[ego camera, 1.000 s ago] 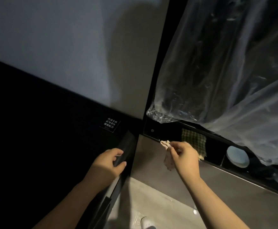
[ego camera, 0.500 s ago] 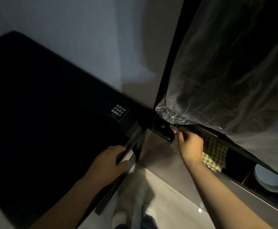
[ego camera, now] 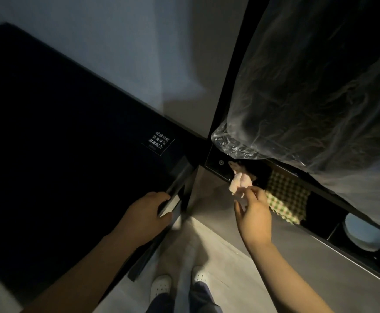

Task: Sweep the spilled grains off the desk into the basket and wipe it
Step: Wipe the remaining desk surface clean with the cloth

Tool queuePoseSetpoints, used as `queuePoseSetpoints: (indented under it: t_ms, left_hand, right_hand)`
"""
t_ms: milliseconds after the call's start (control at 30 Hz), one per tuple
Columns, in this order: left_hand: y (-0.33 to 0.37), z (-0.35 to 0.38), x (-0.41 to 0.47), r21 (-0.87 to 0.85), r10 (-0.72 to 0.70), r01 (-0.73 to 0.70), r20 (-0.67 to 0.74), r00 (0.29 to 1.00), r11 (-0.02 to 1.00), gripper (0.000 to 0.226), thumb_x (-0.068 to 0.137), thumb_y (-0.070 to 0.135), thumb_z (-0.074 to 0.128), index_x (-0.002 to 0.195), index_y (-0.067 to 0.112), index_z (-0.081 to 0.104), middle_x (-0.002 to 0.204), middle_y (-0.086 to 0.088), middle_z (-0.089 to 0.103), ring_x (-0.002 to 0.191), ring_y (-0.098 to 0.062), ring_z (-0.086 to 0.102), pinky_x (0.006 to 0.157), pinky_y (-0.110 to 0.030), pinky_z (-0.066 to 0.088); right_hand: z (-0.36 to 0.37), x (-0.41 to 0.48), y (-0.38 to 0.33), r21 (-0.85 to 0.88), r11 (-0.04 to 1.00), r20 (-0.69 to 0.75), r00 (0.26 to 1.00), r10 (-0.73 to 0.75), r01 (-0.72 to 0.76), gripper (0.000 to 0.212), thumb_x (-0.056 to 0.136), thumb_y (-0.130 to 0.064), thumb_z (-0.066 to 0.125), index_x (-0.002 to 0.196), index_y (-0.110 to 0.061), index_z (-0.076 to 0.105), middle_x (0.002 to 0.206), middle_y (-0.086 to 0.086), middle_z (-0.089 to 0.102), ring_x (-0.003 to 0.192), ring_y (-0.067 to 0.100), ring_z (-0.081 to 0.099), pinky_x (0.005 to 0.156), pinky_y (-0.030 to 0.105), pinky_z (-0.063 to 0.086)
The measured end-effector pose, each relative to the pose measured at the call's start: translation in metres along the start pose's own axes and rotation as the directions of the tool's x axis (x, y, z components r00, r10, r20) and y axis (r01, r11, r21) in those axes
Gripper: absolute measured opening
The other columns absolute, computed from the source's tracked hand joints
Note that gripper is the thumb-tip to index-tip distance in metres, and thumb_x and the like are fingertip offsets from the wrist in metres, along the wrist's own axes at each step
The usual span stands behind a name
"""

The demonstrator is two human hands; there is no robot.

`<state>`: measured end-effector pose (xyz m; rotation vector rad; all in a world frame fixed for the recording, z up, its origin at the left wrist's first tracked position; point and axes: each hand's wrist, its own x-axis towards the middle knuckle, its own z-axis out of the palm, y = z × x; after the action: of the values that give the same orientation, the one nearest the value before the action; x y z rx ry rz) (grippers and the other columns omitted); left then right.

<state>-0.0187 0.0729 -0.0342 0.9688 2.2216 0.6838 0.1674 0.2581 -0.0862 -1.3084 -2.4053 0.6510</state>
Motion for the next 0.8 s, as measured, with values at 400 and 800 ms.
queuePoseSetpoints:
  t_ms: [400,800]
  left_hand:
    - [-0.004,0.003,-0.002,0.131,0.040,-0.047,0.055,0.998,0.990,0.041,0.089,0.026,0.061,0.128,0.015,0.053,0.123,-0.005,0.056,0.107,-0.018,0.057,0.093,-0.033,0.047]
    - [-0.005,0.015,-0.003,0.129,0.043,-0.055,0.088,0.995,0.990,0.045,0.087,0.027,0.063,0.130,0.017,0.053,0.126,-0.002,0.054,0.112,-0.014,0.054,0.094,-0.023,0.043]
  right_hand:
    - [-0.015,0.037,-0.003,-0.140,0.989,0.045,0.998,-0.039,0.045,0.037,0.082,-0.019,0.067,0.119,-0.016,0.064,0.101,0.016,0.062,0.095,0.040,0.059,0.087,0.043,0.048]
    - [-0.038,-0.004,0.050,-0.265,0.951,-0.030,0.987,0.157,-0.159,0.041,0.081,-0.040,0.071,0.113,-0.015,0.064,0.100,0.013,0.059,0.093,0.038,0.054,0.081,0.042,0.039]
